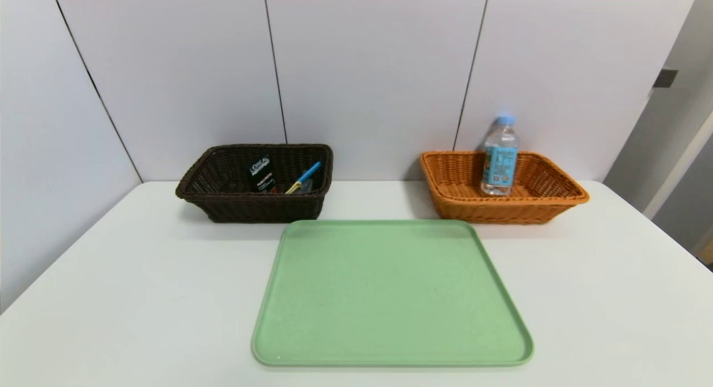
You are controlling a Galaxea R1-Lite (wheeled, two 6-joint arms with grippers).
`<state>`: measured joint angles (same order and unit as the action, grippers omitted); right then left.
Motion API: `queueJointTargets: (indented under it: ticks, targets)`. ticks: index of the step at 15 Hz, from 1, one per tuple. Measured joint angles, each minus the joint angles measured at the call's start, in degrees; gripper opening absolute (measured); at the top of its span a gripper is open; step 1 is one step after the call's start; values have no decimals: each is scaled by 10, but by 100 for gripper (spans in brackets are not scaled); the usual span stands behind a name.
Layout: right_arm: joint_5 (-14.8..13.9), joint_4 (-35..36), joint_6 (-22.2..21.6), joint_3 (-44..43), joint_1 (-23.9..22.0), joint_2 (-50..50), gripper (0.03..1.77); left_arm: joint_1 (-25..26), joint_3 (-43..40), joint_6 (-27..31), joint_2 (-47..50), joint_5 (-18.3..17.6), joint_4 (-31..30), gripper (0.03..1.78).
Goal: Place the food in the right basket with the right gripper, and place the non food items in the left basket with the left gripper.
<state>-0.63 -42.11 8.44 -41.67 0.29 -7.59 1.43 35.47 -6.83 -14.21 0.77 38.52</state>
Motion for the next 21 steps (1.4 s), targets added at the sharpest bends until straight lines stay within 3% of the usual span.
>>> queueJointTargets:
  ticks: [8,11,17,21]
  targets:
    - [-4,-1,-6,58,-3,72,170,-2,-38,17,27,1,-30,169]
    - [-3,2,-9,67,-3,76,170,-7,-36,44,43,5,-12,169]
    - [-3,2,-17,67,-2,76,170,-10,-40,37,59,26,-5,169]
    - [-15,49,-43,81,-2,76,170,-14,-86,62,92,27,-27,169]
